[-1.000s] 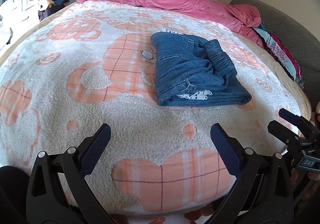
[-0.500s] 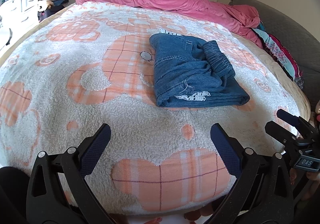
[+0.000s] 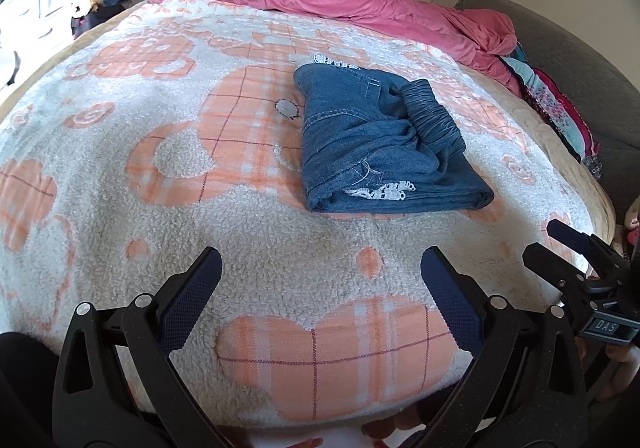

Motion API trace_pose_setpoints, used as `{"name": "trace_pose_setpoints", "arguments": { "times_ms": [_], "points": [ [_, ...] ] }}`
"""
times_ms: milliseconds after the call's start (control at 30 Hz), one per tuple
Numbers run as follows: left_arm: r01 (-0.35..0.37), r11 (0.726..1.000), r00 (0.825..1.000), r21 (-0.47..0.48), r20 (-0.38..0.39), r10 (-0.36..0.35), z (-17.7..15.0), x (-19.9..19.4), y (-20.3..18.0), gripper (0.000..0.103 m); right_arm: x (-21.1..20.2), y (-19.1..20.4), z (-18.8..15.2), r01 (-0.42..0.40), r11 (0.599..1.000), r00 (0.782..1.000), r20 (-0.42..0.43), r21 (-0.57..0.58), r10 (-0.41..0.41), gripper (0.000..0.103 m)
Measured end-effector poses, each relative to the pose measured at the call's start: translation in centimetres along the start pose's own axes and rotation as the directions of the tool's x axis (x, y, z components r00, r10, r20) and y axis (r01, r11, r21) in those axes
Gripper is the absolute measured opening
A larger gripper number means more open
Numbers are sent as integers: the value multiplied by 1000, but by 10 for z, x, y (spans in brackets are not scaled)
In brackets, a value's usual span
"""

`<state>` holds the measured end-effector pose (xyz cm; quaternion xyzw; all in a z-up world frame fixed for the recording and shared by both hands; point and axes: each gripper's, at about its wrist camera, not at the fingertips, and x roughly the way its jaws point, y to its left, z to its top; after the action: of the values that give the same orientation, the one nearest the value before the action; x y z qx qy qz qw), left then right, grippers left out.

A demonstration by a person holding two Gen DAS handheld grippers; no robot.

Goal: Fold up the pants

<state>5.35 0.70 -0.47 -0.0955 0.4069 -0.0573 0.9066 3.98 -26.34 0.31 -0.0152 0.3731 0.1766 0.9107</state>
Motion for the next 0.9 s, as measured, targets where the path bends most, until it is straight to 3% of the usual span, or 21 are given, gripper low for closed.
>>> {"name": "trace_pose_setpoints", "arguments": {
  "times_ms": [567,767,900],
  "points": [
    [-40,999,999,2,-28,40,3,5,2,94,5,-5,-3,7,1000,1000,-21,20,-7,99],
    [-43,990,998,-135,-59,35,10,8,34,94,-2,-33,16,62,996,998,-29,58,-61,99],
    [-110,977,994,-180,-22,108,35,-2,69,94,-13,-83,51,111,988,994,-2,104,-111,99]
  ]
}}
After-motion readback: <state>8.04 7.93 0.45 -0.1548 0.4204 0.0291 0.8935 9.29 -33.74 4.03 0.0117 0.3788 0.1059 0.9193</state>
